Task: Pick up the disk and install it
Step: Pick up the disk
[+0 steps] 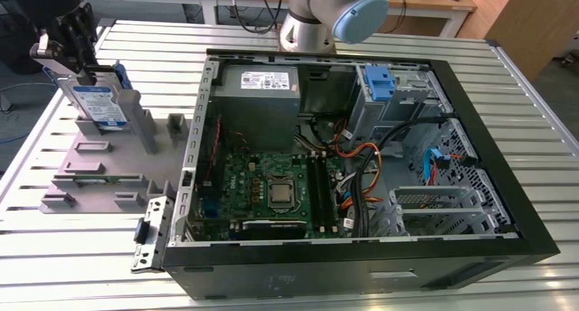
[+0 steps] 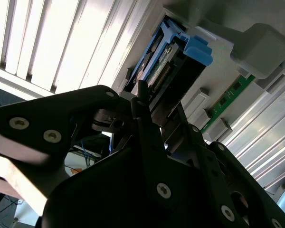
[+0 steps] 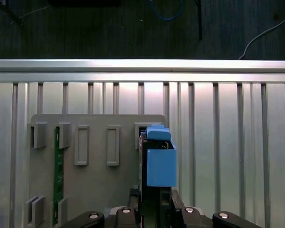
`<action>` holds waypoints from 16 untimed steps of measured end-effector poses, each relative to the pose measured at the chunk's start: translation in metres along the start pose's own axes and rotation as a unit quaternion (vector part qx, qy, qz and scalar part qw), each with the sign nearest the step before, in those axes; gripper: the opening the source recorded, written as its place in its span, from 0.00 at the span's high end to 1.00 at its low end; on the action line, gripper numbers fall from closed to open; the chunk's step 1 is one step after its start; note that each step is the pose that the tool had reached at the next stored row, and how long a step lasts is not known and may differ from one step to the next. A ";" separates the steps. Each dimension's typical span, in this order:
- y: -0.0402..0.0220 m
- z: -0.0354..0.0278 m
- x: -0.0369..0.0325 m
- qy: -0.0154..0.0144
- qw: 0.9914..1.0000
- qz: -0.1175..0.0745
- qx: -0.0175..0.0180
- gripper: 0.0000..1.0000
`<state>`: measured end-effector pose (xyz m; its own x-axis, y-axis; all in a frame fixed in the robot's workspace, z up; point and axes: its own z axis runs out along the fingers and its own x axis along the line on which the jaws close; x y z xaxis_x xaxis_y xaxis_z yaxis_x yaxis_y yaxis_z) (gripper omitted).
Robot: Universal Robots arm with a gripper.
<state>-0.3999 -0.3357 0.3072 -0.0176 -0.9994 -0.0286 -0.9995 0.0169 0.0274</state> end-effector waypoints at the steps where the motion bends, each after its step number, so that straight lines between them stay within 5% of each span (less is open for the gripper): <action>1: 0.0000 0.0000 0.0000 0.000 1.000 0.000 0.000 0.65; 5: 0.0000 -0.0010 0.0000 0.000 1.000 0.000 0.000 0.65; 11: 0.0004 -0.0137 -0.0004 0.000 1.000 0.000 0.000 0.65; 16: 0.0004 -0.0152 -0.0004 0.000 1.000 0.000 0.000 0.65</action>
<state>-0.3999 -0.3356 0.3225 -0.0174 -0.9994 -0.0286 -0.9995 0.0166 0.0274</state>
